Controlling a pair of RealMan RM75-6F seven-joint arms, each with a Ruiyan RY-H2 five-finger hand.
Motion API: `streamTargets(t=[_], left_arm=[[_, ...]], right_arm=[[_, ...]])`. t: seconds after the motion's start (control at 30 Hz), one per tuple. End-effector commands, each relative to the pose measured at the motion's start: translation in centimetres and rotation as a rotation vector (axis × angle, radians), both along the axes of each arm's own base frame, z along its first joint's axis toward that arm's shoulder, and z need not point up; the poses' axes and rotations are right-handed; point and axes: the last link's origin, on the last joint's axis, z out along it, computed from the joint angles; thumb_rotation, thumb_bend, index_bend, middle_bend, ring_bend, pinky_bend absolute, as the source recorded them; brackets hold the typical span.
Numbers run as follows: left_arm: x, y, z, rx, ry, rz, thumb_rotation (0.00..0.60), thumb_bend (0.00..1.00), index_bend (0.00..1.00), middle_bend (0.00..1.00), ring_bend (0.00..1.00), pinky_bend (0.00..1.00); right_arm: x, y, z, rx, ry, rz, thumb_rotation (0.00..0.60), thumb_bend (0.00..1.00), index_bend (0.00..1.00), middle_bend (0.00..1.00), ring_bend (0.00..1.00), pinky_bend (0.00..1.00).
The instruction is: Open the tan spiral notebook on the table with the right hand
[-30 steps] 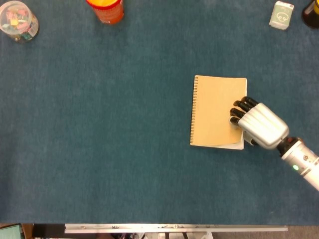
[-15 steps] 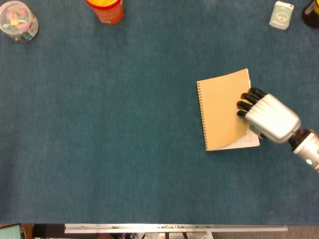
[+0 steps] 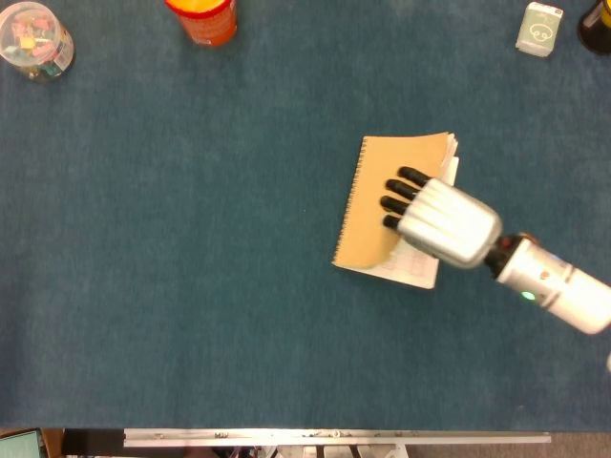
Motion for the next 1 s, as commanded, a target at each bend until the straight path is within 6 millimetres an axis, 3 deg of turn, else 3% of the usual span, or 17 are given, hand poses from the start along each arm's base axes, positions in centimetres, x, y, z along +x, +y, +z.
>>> streamTargets(t=[0.03,0.43,0.6,0.8,1.0], left_arm=[[0.0,-0.1,0.1,0.0,-0.001,0.002,0.6,0.51,0.31,0.28,0.15,0.17],[-0.2,-0.4,0.5,0.005,-0.004,0.008,0.6,0.51,0.31,0.28,0.15,0.17],[-0.2,-0.5,0.7,0.008,-0.004,0.012,0.6,0.51,0.31,0.28,0.15,0.17],[-0.2,-0.6,0.7,0.008,-0.004,0.012,0.6,0.51,0.31,0.28,0.15,0.17],[-0.1,-0.4,0.5,0.002,-0.005,0.006,0.6,0.51,0.31,0.28,0.15,0.17]], right_arm=[[1.1,-0.5,-0.8,0.001,0.002,0.032,0.6,0.41,0.73,0.44,0.27,0.26],[4.1,-2.5,-3.3,-0.011,-0.017,0.075,0.6,0.41,0.73,0.44,0.27,0.26],[4.8,-2.7,-3.4,-0.012,-0.047,0.079,0.6,0.41,0.73,0.44,0.27,0.26],[3.5,-2.2,-2.3,-0.002,-0.02,0.078,0.6,0.41,0.73,0.44,0.27,0.26],[0.4,-1.0,0.2,0.001,0.023,0.045,0.6,0.41,0.74,0.44,0.27,0.26]])
